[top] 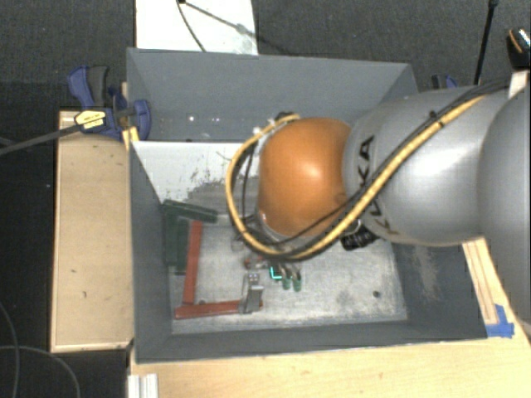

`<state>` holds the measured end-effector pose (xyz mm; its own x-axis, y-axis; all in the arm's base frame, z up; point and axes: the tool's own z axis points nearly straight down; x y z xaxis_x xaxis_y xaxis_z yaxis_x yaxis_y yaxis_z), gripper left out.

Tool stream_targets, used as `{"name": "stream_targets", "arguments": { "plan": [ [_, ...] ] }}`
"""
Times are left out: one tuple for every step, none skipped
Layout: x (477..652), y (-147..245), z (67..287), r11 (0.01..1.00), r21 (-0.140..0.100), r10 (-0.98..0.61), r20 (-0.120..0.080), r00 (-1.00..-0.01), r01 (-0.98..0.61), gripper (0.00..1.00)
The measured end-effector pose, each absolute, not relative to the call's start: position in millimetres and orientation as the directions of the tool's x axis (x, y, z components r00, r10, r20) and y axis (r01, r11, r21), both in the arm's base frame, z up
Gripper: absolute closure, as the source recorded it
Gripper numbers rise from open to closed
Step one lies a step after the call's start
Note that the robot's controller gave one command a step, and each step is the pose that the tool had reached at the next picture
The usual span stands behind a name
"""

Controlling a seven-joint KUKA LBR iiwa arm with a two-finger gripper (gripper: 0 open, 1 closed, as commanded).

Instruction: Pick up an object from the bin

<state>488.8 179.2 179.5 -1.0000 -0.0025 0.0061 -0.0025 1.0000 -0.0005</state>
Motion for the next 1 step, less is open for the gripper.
{"name": "stream_targets", "arguments": {
  "plan": [
    [480.0,169.8,67.7,0.964,-0.001,0.265,0.003,-0.964,0.265,0.0]
  ]
}}
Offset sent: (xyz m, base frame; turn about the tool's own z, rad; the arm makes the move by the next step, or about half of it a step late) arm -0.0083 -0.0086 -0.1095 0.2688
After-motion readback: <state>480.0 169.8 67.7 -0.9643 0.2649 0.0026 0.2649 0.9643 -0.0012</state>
